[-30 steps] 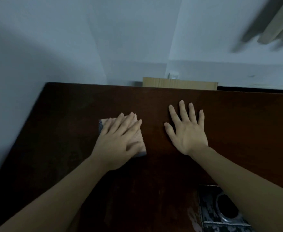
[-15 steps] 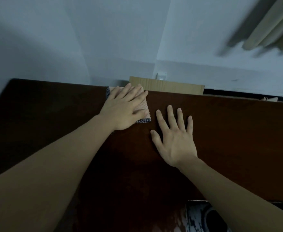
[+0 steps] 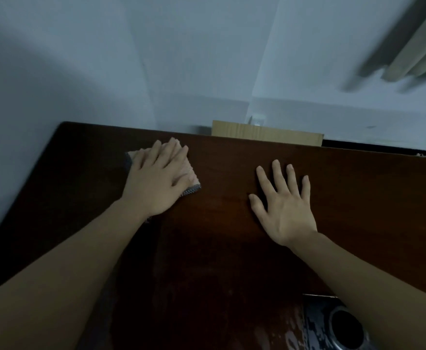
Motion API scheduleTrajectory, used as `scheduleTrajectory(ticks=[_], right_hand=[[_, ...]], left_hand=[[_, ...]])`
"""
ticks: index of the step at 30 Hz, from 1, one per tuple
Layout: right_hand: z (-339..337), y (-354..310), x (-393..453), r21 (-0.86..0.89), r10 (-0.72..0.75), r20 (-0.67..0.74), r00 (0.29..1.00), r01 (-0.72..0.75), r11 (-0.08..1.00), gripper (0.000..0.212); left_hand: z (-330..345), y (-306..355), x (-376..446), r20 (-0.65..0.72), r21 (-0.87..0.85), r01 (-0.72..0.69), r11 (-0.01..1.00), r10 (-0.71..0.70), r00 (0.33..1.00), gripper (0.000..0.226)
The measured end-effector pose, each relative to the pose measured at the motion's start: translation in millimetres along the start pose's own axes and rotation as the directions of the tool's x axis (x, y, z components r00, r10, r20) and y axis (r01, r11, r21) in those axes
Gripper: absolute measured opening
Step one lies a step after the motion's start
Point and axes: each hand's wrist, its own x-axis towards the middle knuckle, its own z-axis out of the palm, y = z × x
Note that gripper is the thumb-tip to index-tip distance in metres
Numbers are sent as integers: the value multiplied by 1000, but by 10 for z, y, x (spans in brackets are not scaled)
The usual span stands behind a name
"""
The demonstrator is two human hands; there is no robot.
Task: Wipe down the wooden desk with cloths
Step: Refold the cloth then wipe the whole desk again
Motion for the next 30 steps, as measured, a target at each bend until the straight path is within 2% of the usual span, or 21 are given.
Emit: scheduleTrajectory(ticks=[4, 8, 10, 13, 16, 18, 22, 27, 30], right_hand=[[-74, -100, 25, -49, 53, -21, 998, -54, 997, 75], [-144, -560, 94, 134, 40, -54, 998, -32, 990, 68], [-123, -825, 135, 180, -12, -19, 1000, 15, 984, 67], [-21, -1003, 159, 104, -49, 13, 999, 47, 993, 67], [2, -1000, 163, 46, -48, 6, 999, 47, 998, 81], [1, -1003, 159, 38, -46, 12, 999, 46, 998, 83], [10, -1027, 149, 41, -47, 10, 999, 46, 998, 81], [8, -1035, 148, 56, -51, -7, 999, 51, 997, 79], [15, -1034, 145, 65, -47, -13, 999, 48, 997, 79]], left_hand=[[60, 164, -448, 34, -54, -113, 992, 115, 993, 70], [112, -22, -716, 46, -26, -196, 980, 198, 979, 74], [101, -203, -666, 44, -21, -160, 987, 160, 986, 74], [47, -439, -447, 43, 5, -44, 999, 43, 998, 74], [-1, -581, -127, 43, 22, 55, 998, -56, 998, 72], [-11, -614, 89, 13, 4, 86, 996, -86, 996, 71], [-24, -493, 382, -19, -41, 45, 998, -45, 999, 67], [-32, -579, 312, -13, -5, -145, 989, 145, 989, 77], [-79, -937, 309, 0, 9, -79, 997, 79, 997, 82]])
